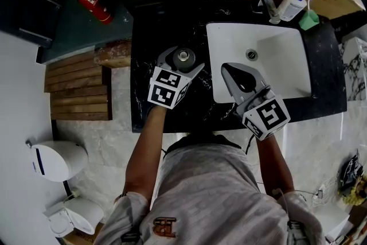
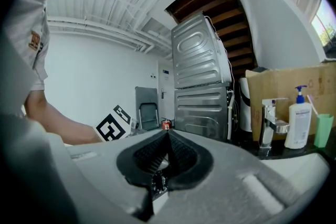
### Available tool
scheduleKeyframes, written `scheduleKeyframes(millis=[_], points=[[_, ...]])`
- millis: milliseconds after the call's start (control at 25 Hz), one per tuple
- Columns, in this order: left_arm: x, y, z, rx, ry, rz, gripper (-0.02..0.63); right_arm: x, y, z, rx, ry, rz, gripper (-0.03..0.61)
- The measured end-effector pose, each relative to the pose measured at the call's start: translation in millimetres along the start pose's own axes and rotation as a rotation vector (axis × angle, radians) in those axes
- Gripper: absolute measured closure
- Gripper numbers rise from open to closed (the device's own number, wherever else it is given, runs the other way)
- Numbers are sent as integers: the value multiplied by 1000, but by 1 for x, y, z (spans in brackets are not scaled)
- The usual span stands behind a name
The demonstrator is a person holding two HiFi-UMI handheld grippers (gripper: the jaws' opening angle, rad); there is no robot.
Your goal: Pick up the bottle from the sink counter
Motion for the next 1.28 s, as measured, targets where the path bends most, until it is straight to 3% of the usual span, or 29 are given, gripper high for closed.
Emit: scheduleKeyframes(millis=[120, 520, 1280], points=[[-1, -1, -1, 3, -4, 5, 276, 3, 1, 3, -3, -7, 5, 577], [2, 4, -1, 5, -6, -24, 282, 8, 6, 4, -2, -10, 19, 577], [32, 91, -49, 172, -64, -68, 282, -10, 7, -10, 37, 25, -11, 577]])
Point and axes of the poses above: the fingertips, and each gripper's own axes: y backward along the fingers, x to its right, z out of its underside, the point moved 9 cm from there along y, backward along the fingers, and after that the axes turned 8 degrees about -y, right-handed, at the moved point
